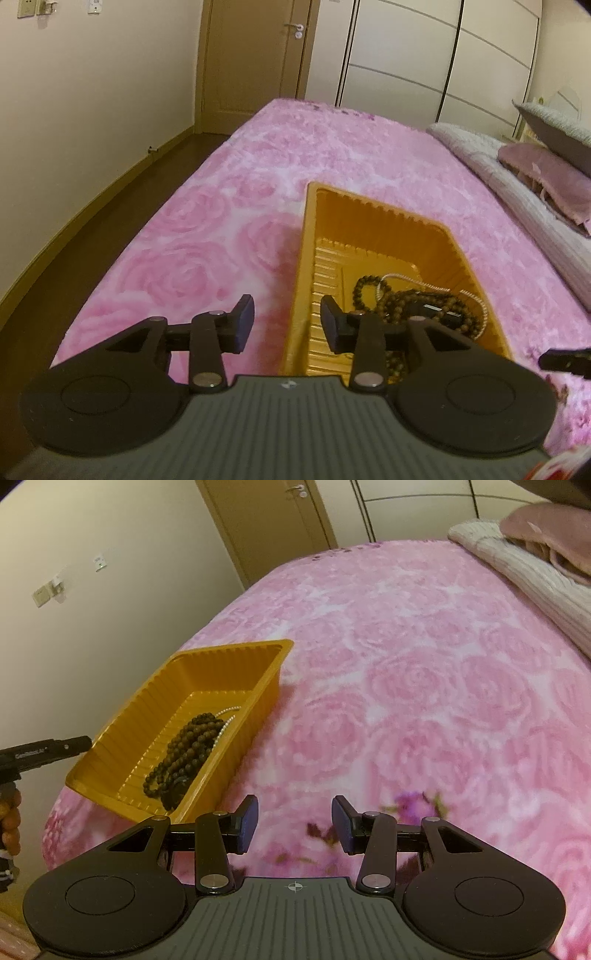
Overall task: Organize jewelry
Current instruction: 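Open the left tool to release the tray rim and withdraw both tools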
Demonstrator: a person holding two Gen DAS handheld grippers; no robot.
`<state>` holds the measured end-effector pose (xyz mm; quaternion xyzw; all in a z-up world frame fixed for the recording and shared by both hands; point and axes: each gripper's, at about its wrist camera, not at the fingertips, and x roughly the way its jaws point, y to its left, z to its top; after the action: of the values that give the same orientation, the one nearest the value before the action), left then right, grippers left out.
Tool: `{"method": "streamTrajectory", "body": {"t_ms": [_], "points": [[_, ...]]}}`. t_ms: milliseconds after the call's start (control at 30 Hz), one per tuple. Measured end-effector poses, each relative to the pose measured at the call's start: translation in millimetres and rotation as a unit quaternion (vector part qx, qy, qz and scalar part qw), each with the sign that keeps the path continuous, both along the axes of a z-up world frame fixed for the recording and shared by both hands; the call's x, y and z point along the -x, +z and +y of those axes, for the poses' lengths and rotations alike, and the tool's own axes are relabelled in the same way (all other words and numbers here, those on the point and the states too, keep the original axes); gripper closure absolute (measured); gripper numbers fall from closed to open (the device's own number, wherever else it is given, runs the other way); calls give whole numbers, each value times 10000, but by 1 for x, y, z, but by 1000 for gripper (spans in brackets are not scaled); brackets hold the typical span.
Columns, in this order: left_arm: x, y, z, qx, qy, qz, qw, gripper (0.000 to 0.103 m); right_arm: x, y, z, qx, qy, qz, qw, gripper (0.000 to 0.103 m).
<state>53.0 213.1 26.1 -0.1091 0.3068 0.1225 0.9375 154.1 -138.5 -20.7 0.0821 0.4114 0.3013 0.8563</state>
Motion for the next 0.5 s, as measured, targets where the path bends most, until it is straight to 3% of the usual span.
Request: {"method": "streamTrajectory", "body": {"t_ms": [67,133,200,267,333,433,500], "points": [[4,4,-6,5,-18,-56,10000,63,2,-1,-2,9,-98,79,9999,56],[9,7,-13,24,-61,-67,10000,57,5,-1,-5,-17,-229,140,9996,36],[13,11,-21,125,-161,-91,9998,44,10,1,-9,-19,-436,181,9989,27],[18,13,-31,133,-262,-97,9995,22,15,4,-12,-34,-552,203,9983,27],[24,15,-45,10,-327,-89,9994,9,20,7,-16,1,-644,245,9976,26],[32,14,-64,-65,-394,40,9992,0,30,14,-18,118,-718,195,9972,26],[38,11,-79,-89,-448,167,9988,0,39,17,-20,186,-753,141,9969,26]]}}
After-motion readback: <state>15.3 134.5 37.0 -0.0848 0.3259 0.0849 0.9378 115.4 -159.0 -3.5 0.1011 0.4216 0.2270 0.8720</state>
